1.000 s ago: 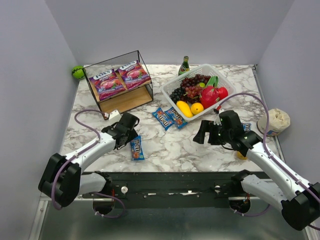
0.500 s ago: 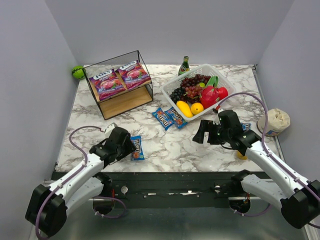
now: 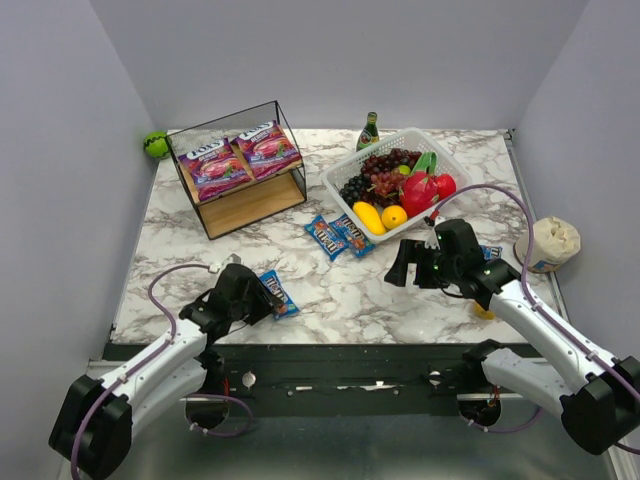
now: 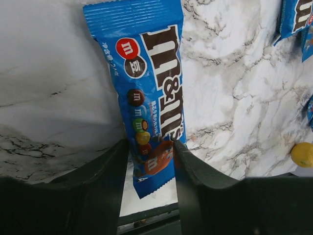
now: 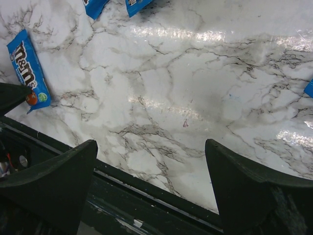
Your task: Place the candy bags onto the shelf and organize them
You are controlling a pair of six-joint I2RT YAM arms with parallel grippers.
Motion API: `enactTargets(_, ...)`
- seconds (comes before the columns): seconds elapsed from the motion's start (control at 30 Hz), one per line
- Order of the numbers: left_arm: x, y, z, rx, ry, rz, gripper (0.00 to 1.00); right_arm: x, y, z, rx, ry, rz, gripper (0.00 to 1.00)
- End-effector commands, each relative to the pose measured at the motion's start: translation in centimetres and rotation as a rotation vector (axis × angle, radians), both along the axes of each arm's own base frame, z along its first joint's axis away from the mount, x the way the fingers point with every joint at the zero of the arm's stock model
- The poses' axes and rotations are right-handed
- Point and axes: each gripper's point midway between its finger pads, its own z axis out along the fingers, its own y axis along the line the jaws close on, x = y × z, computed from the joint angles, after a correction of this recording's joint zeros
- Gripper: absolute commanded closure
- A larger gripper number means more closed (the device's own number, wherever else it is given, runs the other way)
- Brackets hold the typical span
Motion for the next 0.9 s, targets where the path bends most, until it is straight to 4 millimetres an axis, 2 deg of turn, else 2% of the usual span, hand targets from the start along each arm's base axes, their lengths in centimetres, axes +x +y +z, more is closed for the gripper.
enactTargets(0.0, -2.0, 1.4, -1.8, 0.040, 0.093, 0.039, 0.52, 0.1, 0.2, 0.1, 0.015, -0.011, 0.012, 0.01)
enactTargets(0.17, -2.0, 2.2, -2.1, 0.055, 0.093, 0.092, 0.62, 0.1, 0.1, 0.0, 0.014, -0.009, 0.008, 0.01)
enactTargets(0.3, -1.6, 2.6, -1.8, 0.080, 0.079, 0.110, 0.80, 0.2, 0.1, 0.1, 0.011, -0.011, 0.009, 0.01)
enactTargets(0.37, -1.3, 2.9, -1.5, 0.099, 0.071, 0.116, 0.85, 0.2, 0.2, 0.1, 0.013, -0.010, 0.009, 0.01)
enactTargets(0.4, -1.2, 3.0, -1.1, 0.110, 0.068, 0.117, 0.90, 0.2, 0.2, 0.0, 0.011, -0.004, 0.009, 0.01)
enactTargets(0.5, -0.3, 3.6, -0.1, 0.160, 0.037, 0.127, 0.96, 0.3, 0.2, 0.0, 0.012, -0.004, 0.010, 0.01)
enactTargets(0.67, 2.0, 4.5, 2.2, 0.238, -0.041, 0.150, 0.97, 0.3, 0.2, -0.1, 0.009, -0.001, 0.007, 0.01)
enactTargets(0.87, 6.2, 5.0, 5.0, 0.299, -0.117, 0.141, 0.97, 0.3, 0.1, -0.3, -0.002, -0.003, 0.007, 0.01)
